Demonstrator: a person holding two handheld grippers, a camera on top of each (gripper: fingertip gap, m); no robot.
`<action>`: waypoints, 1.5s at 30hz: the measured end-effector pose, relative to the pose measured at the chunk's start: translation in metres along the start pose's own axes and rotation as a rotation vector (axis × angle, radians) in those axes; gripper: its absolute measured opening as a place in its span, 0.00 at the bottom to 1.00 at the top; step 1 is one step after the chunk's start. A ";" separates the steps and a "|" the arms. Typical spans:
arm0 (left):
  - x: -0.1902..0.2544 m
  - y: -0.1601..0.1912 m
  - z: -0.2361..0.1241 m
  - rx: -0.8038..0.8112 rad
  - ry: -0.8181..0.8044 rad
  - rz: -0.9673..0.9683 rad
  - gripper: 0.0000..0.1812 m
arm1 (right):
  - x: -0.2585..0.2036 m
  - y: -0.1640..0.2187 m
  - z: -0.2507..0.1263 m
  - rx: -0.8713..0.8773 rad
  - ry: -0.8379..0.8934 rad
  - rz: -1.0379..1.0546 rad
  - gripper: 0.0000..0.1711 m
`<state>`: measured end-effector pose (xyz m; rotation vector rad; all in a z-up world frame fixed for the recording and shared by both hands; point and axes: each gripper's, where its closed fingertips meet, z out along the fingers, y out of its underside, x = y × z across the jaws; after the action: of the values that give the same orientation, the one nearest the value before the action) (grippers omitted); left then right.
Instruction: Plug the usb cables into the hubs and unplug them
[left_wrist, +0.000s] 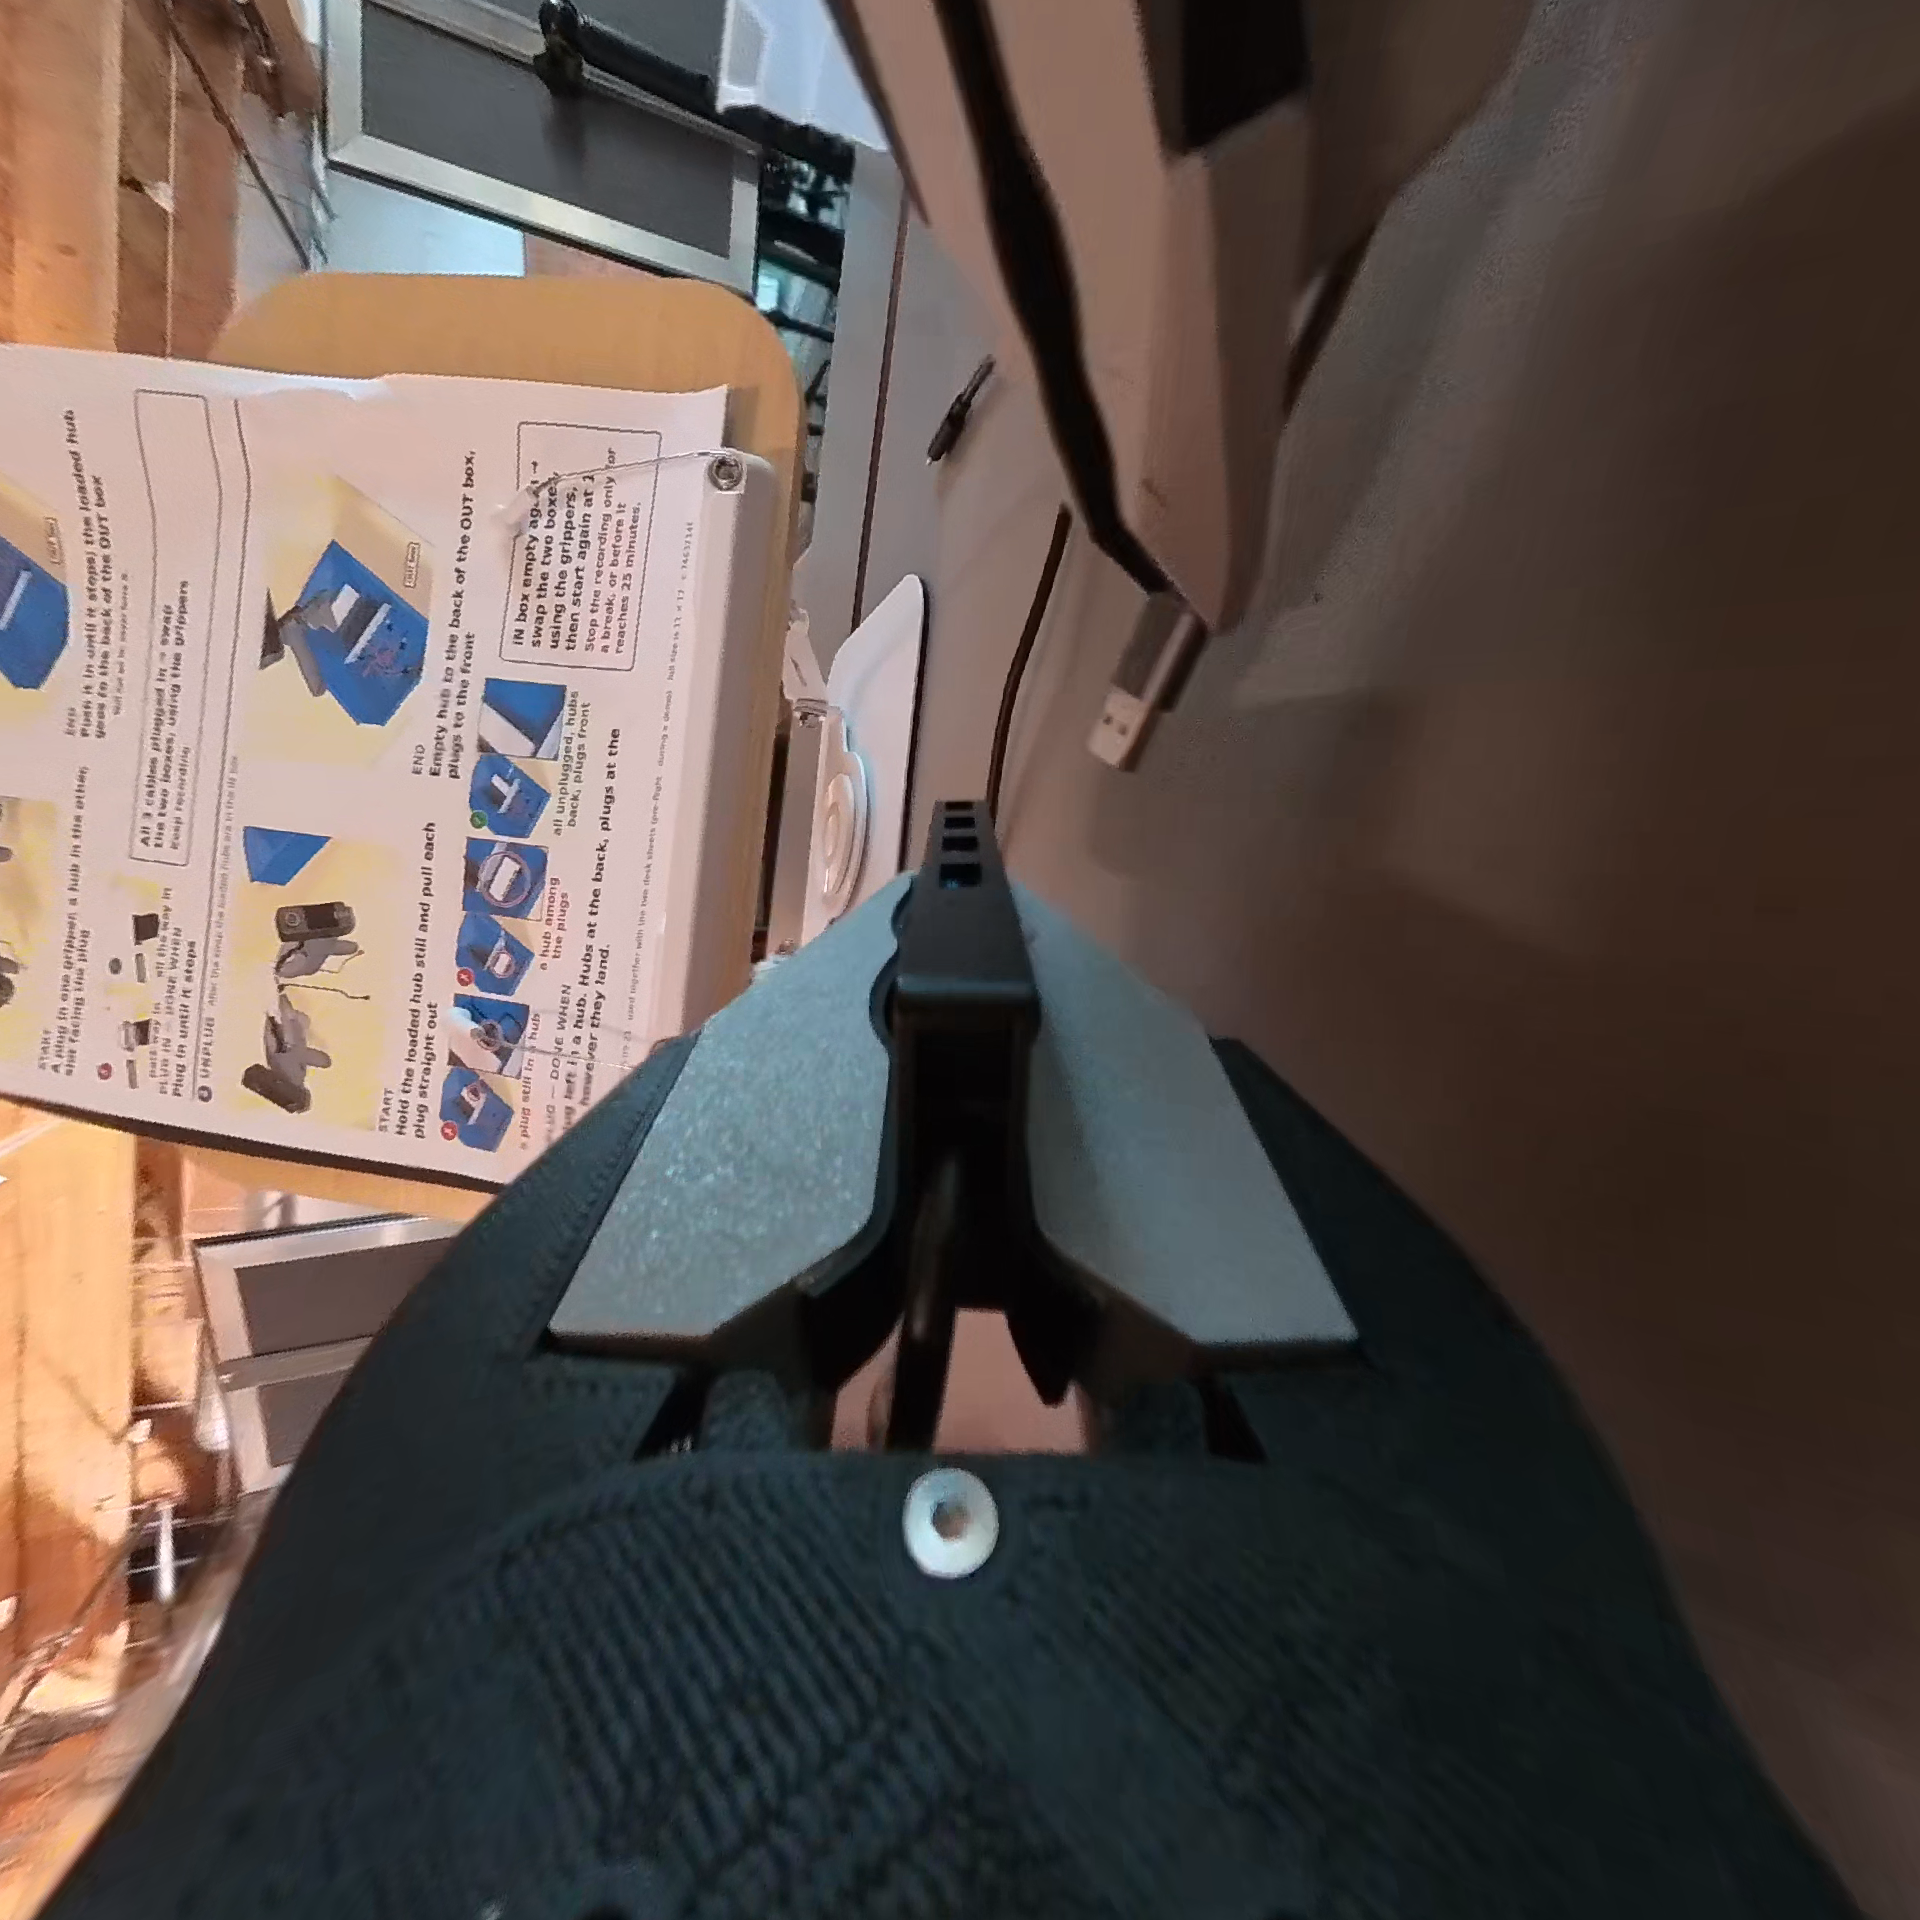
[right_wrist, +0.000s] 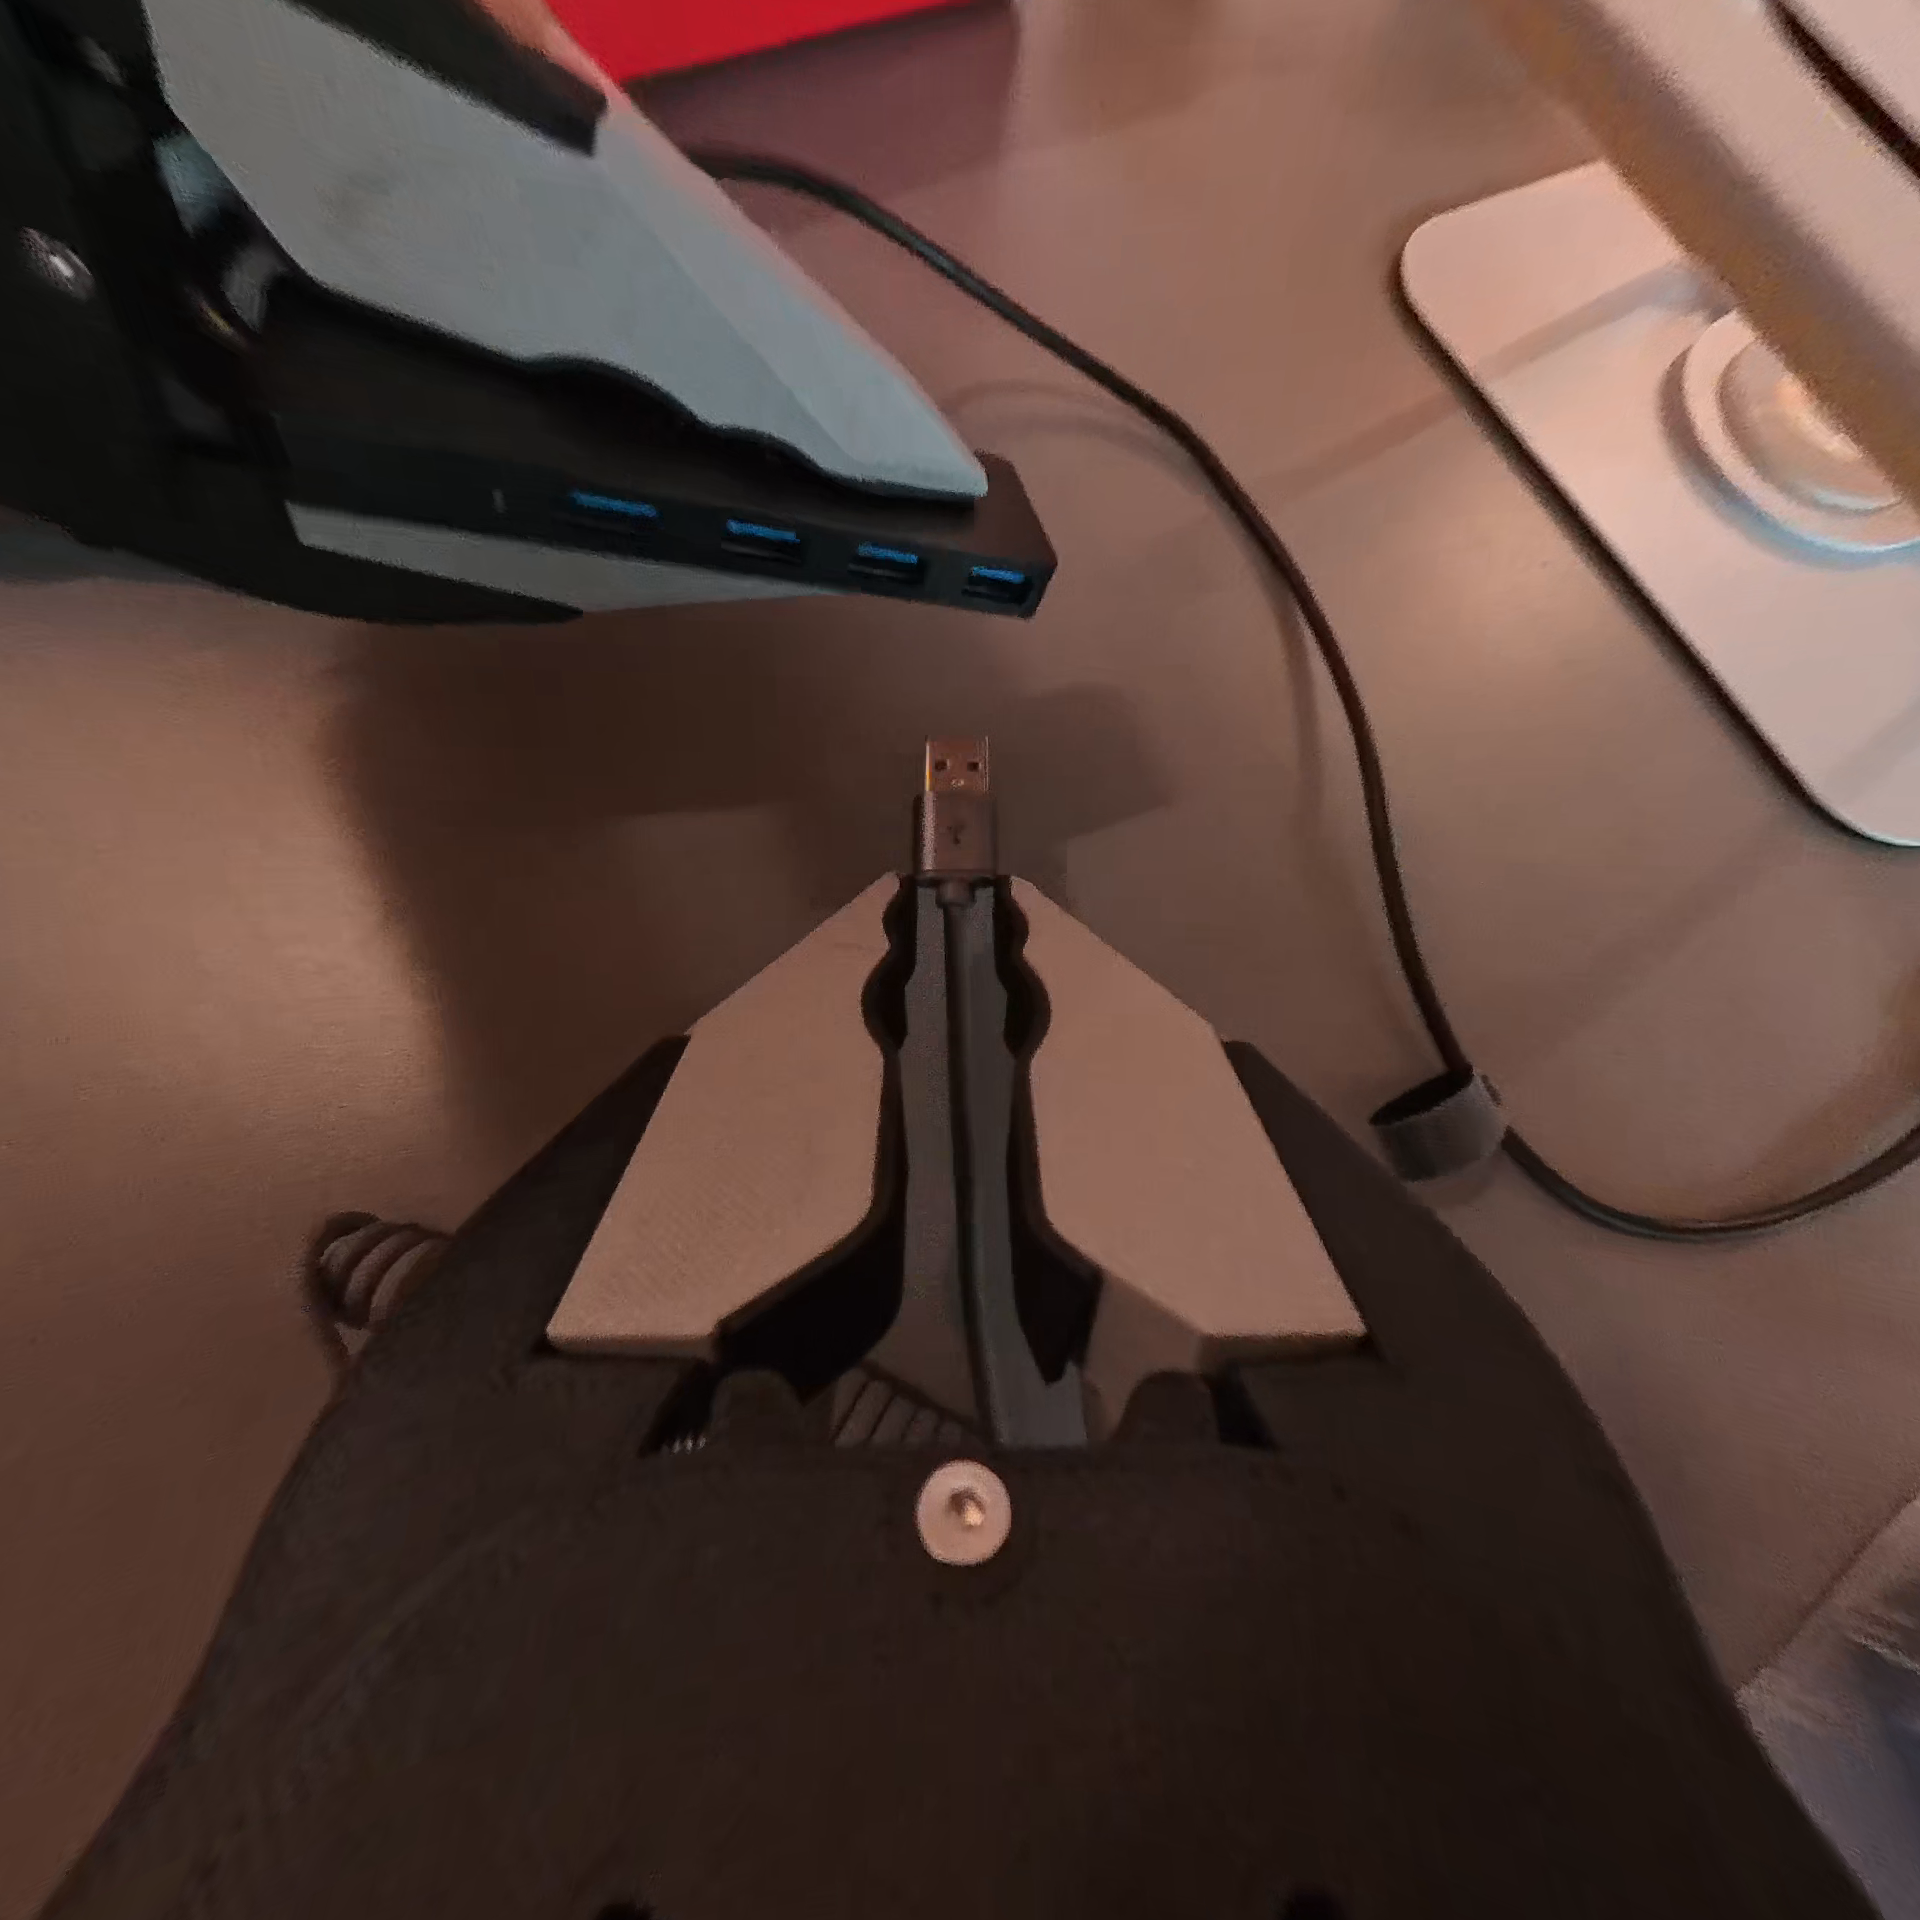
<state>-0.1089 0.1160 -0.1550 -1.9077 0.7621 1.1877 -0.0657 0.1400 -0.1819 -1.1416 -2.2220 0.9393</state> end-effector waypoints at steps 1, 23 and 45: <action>0.001 0.000 0.001 -0.006 -0.004 0.017 0.05 | 0.000 -0.003 -0.002 0.017 0.005 -0.004 0.07; 0.009 -0.007 0.005 -0.007 -0.019 0.140 0.06 | -0.007 -0.013 -0.015 0.061 -0.094 0.059 0.07; 0.012 -0.018 0.003 -0.002 -0.047 0.224 0.05 | -0.015 -0.006 -0.017 0.030 -0.188 0.106 0.07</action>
<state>-0.0910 0.1270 -0.1616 -1.8245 0.9689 1.3644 -0.0498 0.1309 -0.1674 -1.2123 -2.3028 1.1630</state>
